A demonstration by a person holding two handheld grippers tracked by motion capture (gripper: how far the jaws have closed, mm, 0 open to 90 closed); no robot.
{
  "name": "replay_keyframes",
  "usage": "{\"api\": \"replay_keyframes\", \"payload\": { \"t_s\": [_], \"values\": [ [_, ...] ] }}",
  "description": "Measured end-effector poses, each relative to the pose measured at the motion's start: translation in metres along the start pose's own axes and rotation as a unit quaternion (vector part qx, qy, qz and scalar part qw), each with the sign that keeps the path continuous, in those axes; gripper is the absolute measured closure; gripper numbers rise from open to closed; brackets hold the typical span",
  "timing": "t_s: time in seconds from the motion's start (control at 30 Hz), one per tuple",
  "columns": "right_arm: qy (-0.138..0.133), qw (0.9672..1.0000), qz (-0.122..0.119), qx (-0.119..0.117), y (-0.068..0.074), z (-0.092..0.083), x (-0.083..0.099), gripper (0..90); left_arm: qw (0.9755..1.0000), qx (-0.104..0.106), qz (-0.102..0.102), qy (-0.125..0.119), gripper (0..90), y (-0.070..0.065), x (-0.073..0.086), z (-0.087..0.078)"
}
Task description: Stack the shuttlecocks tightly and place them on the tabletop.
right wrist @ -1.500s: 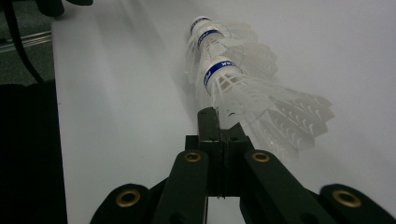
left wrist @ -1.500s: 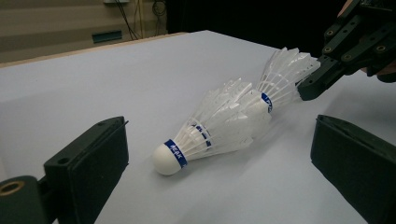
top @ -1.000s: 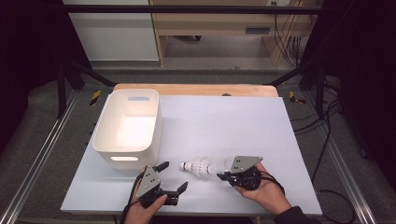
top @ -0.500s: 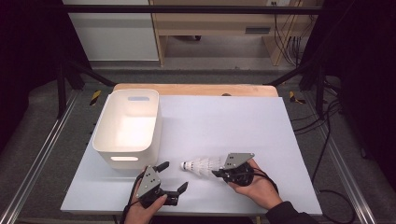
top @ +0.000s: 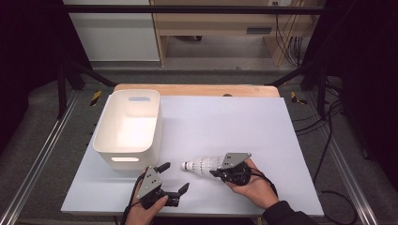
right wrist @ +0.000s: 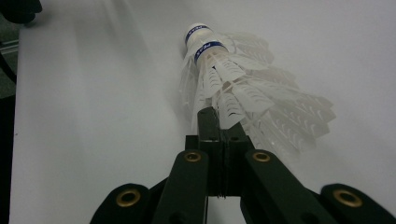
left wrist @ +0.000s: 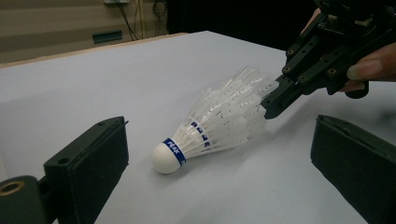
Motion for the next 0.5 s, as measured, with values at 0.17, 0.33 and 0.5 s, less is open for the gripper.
{"api": "replay_keyframes", "payload": {
  "t_s": [0.17, 0.33, 0.5],
  "values": [
    [-0.002, 1.0000, 0.001, -0.001, 0.0002, 0.0012, -0.0008, 89.6, 1.0000, 0.000, 0.000, 0.000, 4.0, -0.0001, 0.0001, 0.0000],
    [-0.005, 1.0000, 0.000, -0.002, 0.0011, 0.0019, -0.0024, 89.5, 1.0000, 0.000, 0.000, 0.001, 4.0, -0.0002, 0.0004, 0.0004],
    [-0.003, 1.0000, -0.002, -0.005, 0.0021, 0.0037, -0.0026, 89.2, 1.0000, 0.001, 0.000, 0.002, 4.0, -0.0004, 0.0004, 0.0003]
  ]
}}
Point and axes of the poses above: each handheld gripper's, and its own axes: z roughly forward along the jaws, x roughly out of its underside, y roughly to its left, the point moved 7 cm from there along z, roughly forward along the jaws, and after that the axes turned 12 degrees about -z, right-handed, at the moved point
